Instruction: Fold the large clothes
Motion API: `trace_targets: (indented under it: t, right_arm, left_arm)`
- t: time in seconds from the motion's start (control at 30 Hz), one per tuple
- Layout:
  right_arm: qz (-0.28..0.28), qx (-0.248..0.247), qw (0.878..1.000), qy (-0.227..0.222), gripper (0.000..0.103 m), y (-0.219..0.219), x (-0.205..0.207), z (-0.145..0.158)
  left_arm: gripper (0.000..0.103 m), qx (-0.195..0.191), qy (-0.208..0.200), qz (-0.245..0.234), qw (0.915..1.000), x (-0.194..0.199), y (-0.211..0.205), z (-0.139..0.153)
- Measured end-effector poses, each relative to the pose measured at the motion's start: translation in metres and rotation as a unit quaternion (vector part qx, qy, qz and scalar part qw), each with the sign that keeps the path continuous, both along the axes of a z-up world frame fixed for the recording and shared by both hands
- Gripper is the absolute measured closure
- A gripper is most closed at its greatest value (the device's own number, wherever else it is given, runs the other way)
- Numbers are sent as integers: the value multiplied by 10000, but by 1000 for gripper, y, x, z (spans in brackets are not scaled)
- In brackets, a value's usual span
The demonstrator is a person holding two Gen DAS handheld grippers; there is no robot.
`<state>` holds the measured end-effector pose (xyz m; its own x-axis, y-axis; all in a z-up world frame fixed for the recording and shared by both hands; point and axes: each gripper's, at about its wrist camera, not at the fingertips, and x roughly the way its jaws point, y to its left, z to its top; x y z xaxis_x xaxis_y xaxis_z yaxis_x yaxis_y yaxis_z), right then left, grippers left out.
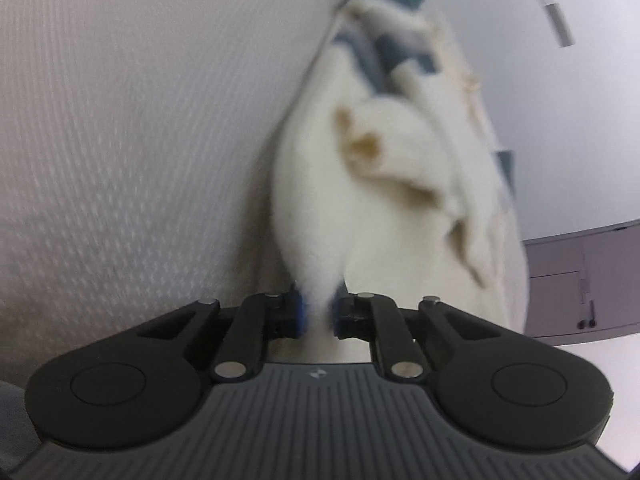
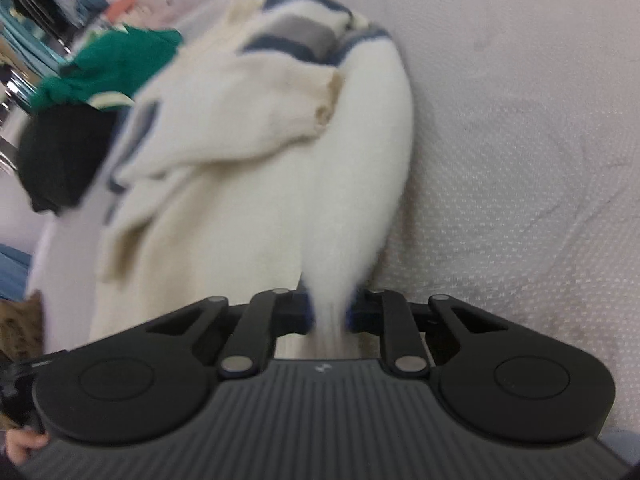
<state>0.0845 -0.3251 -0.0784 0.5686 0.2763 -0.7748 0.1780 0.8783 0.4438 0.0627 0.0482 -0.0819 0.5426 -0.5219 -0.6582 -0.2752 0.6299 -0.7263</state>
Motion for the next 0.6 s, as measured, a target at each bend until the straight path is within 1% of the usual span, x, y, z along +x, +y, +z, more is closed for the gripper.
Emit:
trace_targets:
  t: [0.07,0.1,0.13,0.17,0.2,0.27,0.37,0.47,0.5,0.6]
  right_arm:
    - [38,105,9995,-308,86,-5,-10,15]
    - [137,69,9987,-487,86,-5,-15,23]
    - [282,-16,9977,-618,86,-2,-19,30]
    - [377,-15,9968,-701,87,2,-24,36]
    - [452,58,9960,-774,87,3,-31,42]
    - [587,184,9934,-963,87,2,-41,54]
    - [625,428,9894,-1242,87,-6,-62,77]
    - [600,749,9838,-1512,87,-18,-86,97]
    - [627,798,9812,-1639,87,-22,-97,106]
    - [726,816,9749,-1942,87,-22,-124,126]
  left_arm:
    - [90,-125,-225,85,9996,-9,8,19]
    - [90,-197,-318,140,9992,-13,13,27]
    - [91,-197,-422,203,9987,-17,16,36]
    - [91,-119,-554,248,9981,-21,20,46]
    - [91,-81,-671,315,9972,-27,25,56]
    - [91,-206,-841,411,9954,-39,34,73]
    - [91,-322,-1094,457,9924,-60,47,97]
    - [91,-437,-1455,465,9873,-89,54,122]
    - [91,-449,-1662,490,9838,-102,59,132]
    - [91,-430,-2081,415,9763,-133,61,160]
